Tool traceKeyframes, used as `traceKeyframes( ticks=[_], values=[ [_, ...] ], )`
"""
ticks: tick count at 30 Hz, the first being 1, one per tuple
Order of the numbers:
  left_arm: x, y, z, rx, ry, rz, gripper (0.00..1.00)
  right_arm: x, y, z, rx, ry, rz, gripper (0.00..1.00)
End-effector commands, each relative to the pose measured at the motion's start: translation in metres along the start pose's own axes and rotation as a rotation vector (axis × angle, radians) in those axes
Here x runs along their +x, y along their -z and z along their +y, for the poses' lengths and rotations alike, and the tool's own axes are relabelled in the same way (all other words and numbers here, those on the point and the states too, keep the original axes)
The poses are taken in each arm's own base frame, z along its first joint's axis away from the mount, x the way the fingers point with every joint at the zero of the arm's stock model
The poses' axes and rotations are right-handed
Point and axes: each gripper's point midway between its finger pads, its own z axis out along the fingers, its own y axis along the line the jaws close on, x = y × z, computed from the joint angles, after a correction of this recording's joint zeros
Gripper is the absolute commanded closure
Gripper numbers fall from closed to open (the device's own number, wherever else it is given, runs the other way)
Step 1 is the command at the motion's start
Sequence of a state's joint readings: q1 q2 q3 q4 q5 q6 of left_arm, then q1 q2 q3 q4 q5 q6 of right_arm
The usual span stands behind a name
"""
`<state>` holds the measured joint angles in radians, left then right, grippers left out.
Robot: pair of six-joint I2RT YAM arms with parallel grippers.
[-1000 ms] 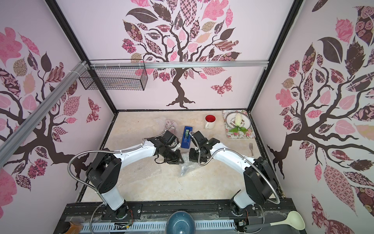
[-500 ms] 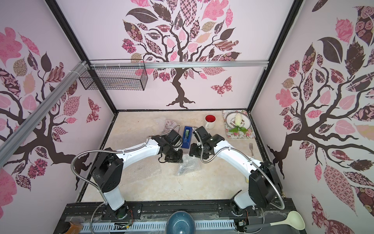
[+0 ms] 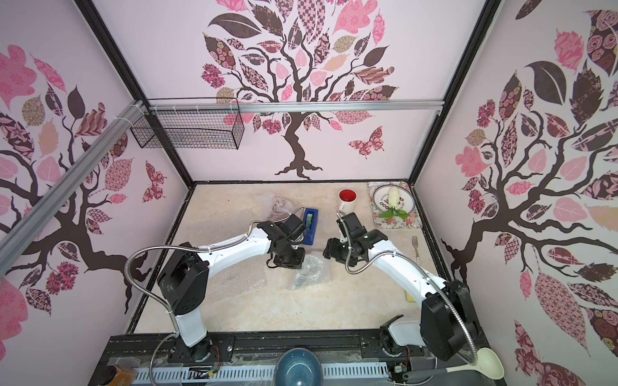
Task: Wrap mugs in bubble wrap
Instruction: Move the bubble wrap to the center of the board.
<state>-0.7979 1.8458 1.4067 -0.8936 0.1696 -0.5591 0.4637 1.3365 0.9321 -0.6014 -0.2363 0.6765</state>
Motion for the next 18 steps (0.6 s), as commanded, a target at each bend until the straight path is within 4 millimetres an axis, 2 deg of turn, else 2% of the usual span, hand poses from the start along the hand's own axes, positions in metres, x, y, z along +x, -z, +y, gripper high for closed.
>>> traceKeyframes(
  ticks=[1, 3, 6, 8, 11, 13, 18],
  values=[
    [-0.010, 0.015, 0.013, -0.089, -0.021, -0.032, 1.00, -0.019, 0.010, 0.016, -0.040, 0.031, -0.077, 0.30],
    [-0.011, 0.025, 0.022, -0.110, -0.017, -0.046, 1.00, -0.028, 0.011, 0.020, -0.043, 0.044, -0.092, 0.29],
    [-0.006, 0.047, 0.053, -0.168, 0.013, -0.067, 1.00, -0.044, 0.010, 0.034, -0.103, 0.083, -0.108, 0.26],
    [0.005, 0.058, 0.077, -0.188, 0.053, -0.068, 1.00, -0.056, 0.005, 0.047, -0.171, 0.110, -0.119, 0.25],
    [0.024, 0.068, 0.108, -0.201, 0.125, -0.072, 1.00, -0.075, -0.006, 0.077, -0.359, 0.125, -0.105, 0.27],
    [0.031, 0.071, 0.117, -0.172, 0.158, -0.084, 1.00, -0.083, -0.019, 0.090, -0.429, 0.131, -0.094, 0.30],
    [0.043, 0.065, 0.123, -0.130, 0.242, -0.054, 1.00, -0.095, -0.051, 0.103, -0.495, 0.126, -0.038, 0.36]
  ],
)
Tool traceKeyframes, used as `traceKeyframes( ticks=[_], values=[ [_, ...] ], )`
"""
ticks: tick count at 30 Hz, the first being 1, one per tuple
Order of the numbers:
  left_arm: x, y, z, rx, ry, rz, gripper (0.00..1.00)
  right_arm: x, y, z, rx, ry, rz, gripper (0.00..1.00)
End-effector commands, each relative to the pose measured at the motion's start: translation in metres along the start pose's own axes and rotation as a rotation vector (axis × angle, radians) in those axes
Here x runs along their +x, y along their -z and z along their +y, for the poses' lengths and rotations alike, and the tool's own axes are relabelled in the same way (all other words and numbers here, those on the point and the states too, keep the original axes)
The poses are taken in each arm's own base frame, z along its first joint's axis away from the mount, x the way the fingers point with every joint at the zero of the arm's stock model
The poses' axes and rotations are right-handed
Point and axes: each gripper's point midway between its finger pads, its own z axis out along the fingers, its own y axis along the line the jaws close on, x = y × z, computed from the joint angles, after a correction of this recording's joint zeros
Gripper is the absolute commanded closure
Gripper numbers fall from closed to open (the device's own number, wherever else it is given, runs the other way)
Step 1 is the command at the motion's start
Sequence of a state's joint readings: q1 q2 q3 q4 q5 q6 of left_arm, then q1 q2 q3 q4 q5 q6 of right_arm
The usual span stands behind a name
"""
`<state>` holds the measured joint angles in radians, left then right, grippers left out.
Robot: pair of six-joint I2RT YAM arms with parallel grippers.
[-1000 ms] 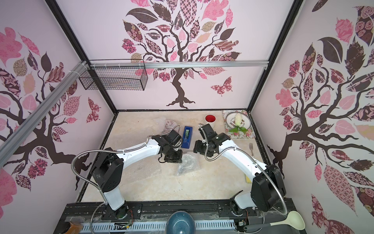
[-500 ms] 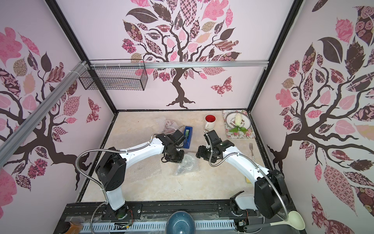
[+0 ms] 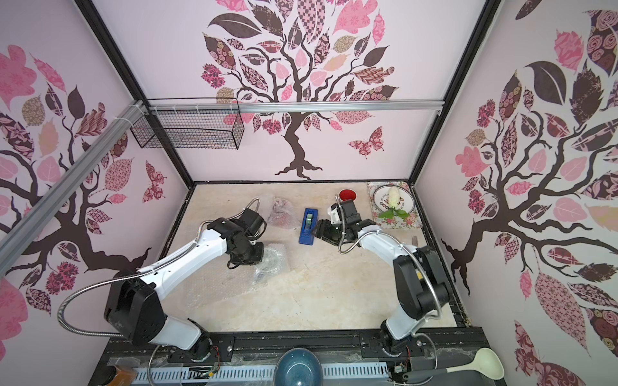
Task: Wrap mugs in bubble wrap
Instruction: Move the bubble wrap to the center of the board, then tear off the tape using the Tape Cutter.
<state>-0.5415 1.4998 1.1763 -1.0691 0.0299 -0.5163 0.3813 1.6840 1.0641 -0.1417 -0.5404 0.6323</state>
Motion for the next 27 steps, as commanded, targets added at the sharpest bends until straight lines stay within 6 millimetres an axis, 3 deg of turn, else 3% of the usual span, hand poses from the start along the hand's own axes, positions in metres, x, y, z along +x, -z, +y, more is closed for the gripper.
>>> traceKeyframes(
  ticks=[1, 13, 27],
  values=[
    [0.006, -0.005, -0.003, 0.051, 0.036, 0.007, 1.00, -0.024, -0.011, 0.029, -0.129, 0.058, -0.020, 0.37],
    [0.014, -0.006, -0.011, 0.117, 0.082, 0.033, 1.00, -0.054, -0.042, 0.012, -0.108, 0.032, -0.047, 0.47],
    [0.012, 0.000, -0.013, 0.132, 0.089, 0.017, 1.00, -0.058, -0.060, -0.008, -0.071, 0.004, -0.043, 0.50]
  ],
)
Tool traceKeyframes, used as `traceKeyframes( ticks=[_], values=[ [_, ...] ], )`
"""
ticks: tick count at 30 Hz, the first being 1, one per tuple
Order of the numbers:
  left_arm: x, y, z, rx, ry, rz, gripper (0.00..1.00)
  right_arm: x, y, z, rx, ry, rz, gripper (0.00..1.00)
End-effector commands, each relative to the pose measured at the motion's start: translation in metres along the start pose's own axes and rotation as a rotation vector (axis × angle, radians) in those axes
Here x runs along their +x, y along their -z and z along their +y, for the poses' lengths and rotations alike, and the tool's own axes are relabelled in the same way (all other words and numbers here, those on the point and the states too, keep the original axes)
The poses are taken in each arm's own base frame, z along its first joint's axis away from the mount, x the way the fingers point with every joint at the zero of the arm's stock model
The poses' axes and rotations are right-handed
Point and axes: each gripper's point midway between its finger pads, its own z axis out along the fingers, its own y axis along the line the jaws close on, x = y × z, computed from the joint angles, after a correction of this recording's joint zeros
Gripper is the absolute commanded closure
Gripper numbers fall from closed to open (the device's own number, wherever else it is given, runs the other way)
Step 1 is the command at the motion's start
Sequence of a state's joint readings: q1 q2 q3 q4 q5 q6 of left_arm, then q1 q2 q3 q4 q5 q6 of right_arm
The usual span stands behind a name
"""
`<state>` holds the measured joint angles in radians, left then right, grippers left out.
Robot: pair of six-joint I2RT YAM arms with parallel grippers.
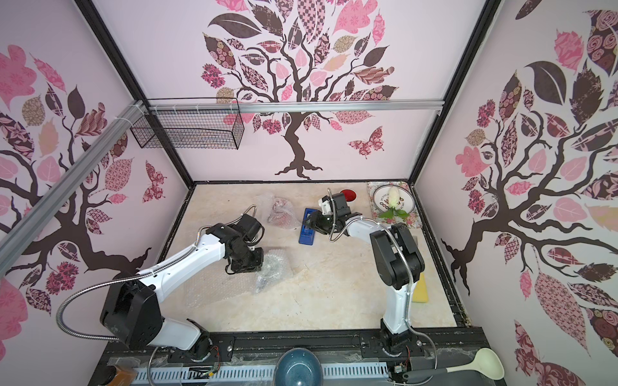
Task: Wrap mugs in bubble wrap
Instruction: Tear off the tape using the Tape Cutter.
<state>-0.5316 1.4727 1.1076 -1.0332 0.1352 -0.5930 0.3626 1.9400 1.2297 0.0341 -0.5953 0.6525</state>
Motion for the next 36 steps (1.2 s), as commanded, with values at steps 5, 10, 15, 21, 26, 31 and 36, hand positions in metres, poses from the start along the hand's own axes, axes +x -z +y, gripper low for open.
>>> traceKeyframes(
  ticks=[5, 10, 15, 21, 26, 31, 36],
  values=[
    [-0.004, 0.009, -0.006, 0.048, 0.000, -0.042, 1.00, -0.011, -0.016, -0.011, 0.004, -0.022, -0.007, 0.50],
    [-0.004, 0.010, -0.006, 0.048, 0.000, -0.044, 1.00, -0.010, -0.021, -0.014, -0.003, -0.032, 0.001, 0.50],
    [-0.005, 0.010, -0.007, 0.049, -0.001, -0.046, 1.00, -0.004, -0.023, -0.018, -0.020, -0.059, 0.003, 0.51],
    [-0.004, 0.010, -0.007, 0.052, -0.004, -0.041, 1.00, 0.000, -0.017, -0.020, -0.058, -0.113, -0.043, 0.51],
    [-0.005, 0.011, -0.008, 0.052, -0.007, -0.043, 1.00, -0.001, -0.013, -0.016, -0.107, -0.142, -0.074, 0.50],
    [-0.004, 0.011, -0.008, 0.054, -0.006, -0.039, 1.00, 0.001, -0.006, -0.022, -0.116, -0.172, -0.092, 0.50],
    [-0.004, 0.010, -0.009, 0.063, -0.006, -0.036, 1.00, -0.001, 0.003, -0.023, -0.139, -0.181, -0.104, 0.49]
  ],
)
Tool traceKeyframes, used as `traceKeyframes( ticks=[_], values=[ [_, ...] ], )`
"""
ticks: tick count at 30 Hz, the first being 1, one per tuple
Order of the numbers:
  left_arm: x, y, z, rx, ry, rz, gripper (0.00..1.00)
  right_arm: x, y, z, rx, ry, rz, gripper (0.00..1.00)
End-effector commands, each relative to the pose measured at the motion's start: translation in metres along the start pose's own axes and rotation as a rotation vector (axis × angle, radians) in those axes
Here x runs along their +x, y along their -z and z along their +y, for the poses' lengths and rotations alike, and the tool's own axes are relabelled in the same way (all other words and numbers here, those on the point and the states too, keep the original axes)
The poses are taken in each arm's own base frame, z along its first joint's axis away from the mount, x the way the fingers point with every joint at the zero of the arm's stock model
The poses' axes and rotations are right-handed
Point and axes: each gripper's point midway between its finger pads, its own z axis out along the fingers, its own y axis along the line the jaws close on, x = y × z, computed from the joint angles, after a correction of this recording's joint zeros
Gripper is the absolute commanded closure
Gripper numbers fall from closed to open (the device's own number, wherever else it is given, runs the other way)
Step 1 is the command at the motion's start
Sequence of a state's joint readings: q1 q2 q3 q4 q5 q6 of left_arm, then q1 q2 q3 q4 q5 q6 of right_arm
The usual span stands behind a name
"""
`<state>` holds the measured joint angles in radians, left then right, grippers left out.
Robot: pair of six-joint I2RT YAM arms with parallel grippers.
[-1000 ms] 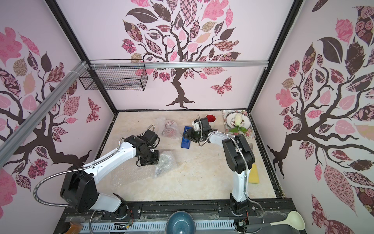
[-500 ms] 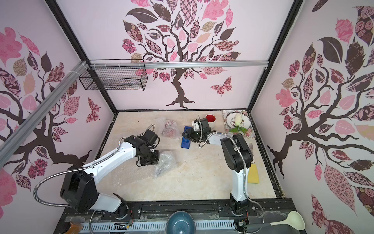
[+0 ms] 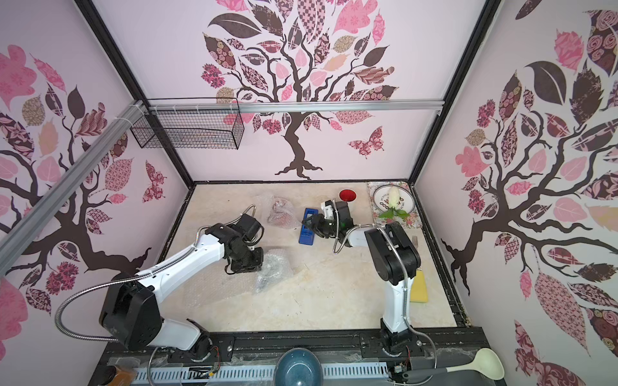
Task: Wrap mugs in bubble wrap
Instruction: Tear off the tape using the Tape Cutter.
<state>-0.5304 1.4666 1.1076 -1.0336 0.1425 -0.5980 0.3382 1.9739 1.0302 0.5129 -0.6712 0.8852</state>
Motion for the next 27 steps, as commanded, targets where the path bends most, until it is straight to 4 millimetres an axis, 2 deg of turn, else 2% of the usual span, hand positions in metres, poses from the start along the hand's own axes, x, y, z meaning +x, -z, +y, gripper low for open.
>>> traceKeyframes(
  ticks=[1, 15, 18, 23, 27],
  values=[
    [-0.005, 0.007, -0.009, 0.057, -0.013, -0.032, 1.00, -0.003, 0.010, -0.016, 0.051, -0.075, -0.015, 0.50],
    [-0.004, 0.005, -0.013, 0.074, -0.022, -0.021, 1.00, 0.011, -0.014, -0.035, 0.036, -0.119, 0.057, 0.56],
    [-0.005, 0.006, -0.013, 0.072, -0.021, -0.023, 1.00, 0.011, -0.014, -0.037, 0.023, -0.132, 0.044, 0.58],
    [-0.005, 0.005, -0.012, 0.071, -0.020, -0.020, 1.00, 0.006, -0.014, -0.027, -0.013, -0.128, 0.032, 0.71],
    [-0.006, 0.006, -0.012, 0.067, -0.021, -0.025, 1.00, -0.009, -0.008, -0.003, -0.044, -0.096, 0.004, 0.84]
  ],
)
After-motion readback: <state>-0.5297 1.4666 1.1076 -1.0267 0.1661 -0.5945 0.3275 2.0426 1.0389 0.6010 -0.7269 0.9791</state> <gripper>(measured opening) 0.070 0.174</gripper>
